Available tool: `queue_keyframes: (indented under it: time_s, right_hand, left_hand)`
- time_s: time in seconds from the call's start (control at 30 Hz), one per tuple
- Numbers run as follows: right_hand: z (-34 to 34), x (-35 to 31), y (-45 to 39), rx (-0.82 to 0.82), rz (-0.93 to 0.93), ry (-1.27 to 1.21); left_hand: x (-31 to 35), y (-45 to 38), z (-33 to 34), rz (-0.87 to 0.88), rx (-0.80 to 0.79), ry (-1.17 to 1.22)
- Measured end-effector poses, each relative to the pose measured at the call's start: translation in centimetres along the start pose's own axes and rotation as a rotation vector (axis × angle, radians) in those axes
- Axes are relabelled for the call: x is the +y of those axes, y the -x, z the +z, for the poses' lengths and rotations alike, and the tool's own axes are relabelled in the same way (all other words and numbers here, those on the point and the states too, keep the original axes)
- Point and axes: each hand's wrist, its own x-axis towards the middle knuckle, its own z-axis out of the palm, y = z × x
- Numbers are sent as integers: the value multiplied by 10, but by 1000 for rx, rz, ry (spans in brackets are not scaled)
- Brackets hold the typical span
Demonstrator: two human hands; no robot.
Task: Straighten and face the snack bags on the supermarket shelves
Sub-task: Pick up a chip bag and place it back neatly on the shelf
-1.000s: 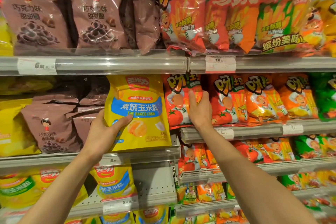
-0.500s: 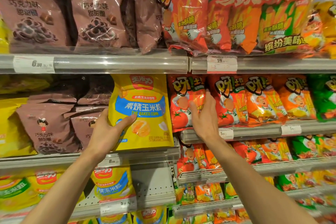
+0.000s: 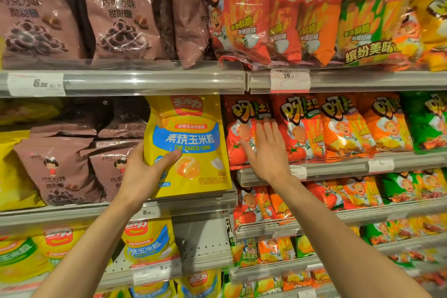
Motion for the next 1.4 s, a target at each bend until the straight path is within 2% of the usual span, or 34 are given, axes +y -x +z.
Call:
queue_keyframes:
  time_s: [0.07,0.2,0.23,0.3,0.4,0.53,0.63,0.73,0.8,0.93,1.17,1.33,1.4]
  right_hand:
    - [-6,-1,4,-9,-13,-81]
    - [-19,-7,28,191,-93,-235]
    - [-21,-10,36,195,-78,-317]
    - [-24,-20,52,87,19,-502]
    - [-18,-31,71,-203,191,-783]
    - [-3,-38,89,-545,197,-1247]
    - [13,-39,101,-582,158,-1271]
    - [31,-38,115,-572,271,-1223]
    - [43,-38,129,-590,271,-1188]
    - [65,-40,157,-586,324,-1279]
    - [97,-21,172,-635,485,-1360]
    - [117,-15,187,-632,547,-1348]
    - [125,-15,194,-633,558,-1348]
  left_hand:
    - [-1,2,0,2,-2,4]
    - [-8,9,1,-27,19,14]
    - [-10,11,1,-35,17,21]
    - [-15,18,0,-49,-2,38]
    - [-25,31,-4,-83,-43,63]
    - [-48,53,-8,-152,-128,67]
    - [-66,70,-12,-196,-171,48]
    - [-82,82,-18,-237,-195,22]
    - [-92,90,-19,-264,-163,8]
    - [-114,105,-19,-302,-108,-91]
    - [-153,121,-14,-460,-216,-91]
    - [-179,124,-19,-480,-257,-94]
    - [-191,124,-30,-491,-223,-122]
